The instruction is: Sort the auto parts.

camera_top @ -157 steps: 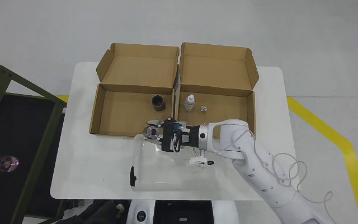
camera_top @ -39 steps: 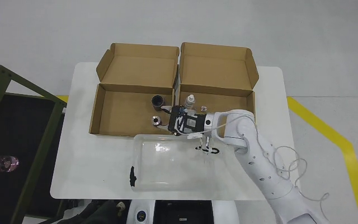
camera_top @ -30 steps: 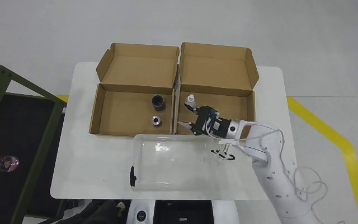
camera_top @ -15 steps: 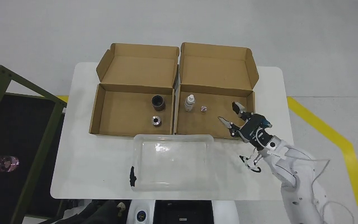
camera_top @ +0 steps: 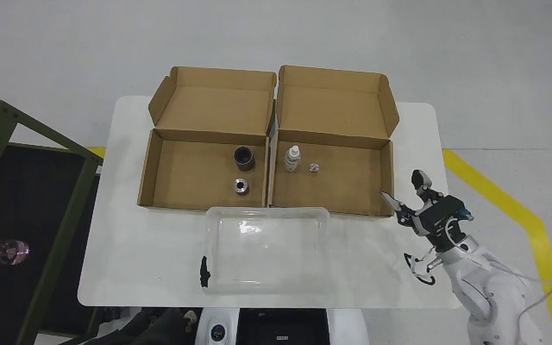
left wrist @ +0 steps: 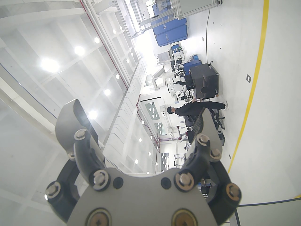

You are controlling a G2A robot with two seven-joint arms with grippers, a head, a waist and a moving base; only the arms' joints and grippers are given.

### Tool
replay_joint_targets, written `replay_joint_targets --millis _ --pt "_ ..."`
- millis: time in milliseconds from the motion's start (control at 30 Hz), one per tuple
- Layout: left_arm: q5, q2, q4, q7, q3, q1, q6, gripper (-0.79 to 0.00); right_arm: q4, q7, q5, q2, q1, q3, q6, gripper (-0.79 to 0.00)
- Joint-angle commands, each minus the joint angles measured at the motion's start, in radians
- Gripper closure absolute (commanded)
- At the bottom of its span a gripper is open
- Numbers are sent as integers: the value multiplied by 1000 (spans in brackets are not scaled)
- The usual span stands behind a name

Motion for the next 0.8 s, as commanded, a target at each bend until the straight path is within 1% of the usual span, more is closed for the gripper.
replay_joint_targets --millis 0,67,100,133,467,767 --pt "0 0 0 0 0 0 0 -785 3 -10 2 1 -9 8 1 -542" --pt "0 0 0 0 0 0 0 -785 10 -22 4 3 -19 20 3 -631" --pt "0 0 0 0 0 0 0 -785 13 -26 6 3 -22 23 4 -693" --pt "0 0 0 0 0 0 0 -785 16 -32 9 4 -25 27 4 -782" --pt "0 0 0 0 0 0 0 -785 56 -67 41 9 -28 49 -5 -785" --pt "0 0 0 0 0 0 0 -785 56 -68 41 9 -28 49 -5 -785"
